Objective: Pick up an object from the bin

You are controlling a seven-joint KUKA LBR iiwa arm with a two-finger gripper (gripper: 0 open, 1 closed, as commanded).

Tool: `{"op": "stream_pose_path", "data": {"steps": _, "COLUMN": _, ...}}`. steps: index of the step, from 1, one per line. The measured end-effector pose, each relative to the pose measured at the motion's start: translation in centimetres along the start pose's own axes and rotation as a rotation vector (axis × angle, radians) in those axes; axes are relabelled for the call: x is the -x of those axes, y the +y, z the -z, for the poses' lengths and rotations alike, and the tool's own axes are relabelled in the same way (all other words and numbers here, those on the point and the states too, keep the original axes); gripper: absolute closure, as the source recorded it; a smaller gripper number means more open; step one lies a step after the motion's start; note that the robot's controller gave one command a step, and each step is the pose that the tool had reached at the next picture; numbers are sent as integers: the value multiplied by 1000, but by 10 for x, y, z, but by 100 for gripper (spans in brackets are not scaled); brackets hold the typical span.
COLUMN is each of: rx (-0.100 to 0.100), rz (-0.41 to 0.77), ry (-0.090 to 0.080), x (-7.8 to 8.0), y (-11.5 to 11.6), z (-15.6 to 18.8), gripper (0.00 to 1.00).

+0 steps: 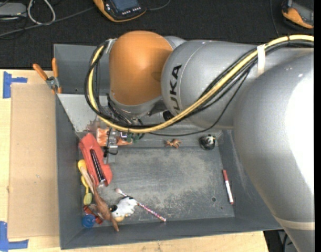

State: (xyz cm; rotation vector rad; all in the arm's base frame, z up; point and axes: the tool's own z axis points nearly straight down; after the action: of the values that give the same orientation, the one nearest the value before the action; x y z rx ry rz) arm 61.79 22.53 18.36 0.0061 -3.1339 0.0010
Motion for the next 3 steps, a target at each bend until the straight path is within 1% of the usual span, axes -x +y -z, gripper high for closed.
{"op": "stream_pose_path", "data": {"steps": 1, "rx": 1, "rz": -5, "ry": -7, "x": 1, "y": -2, "z": 5, "gripper": 0}}
{"op": "stream_pose_path", "data": {"steps": 2, "rx": 2, "rz": -152, "ry": -5, "x": -1, "y": 8, "z": -72, "gripper": 0}}
{"op": "stream_pose_path", "data": {"steps": 3, "rx": -6, "rz": 183, "ry": -19, "x": 5, "y": 11, "z": -98, "gripper": 0}}
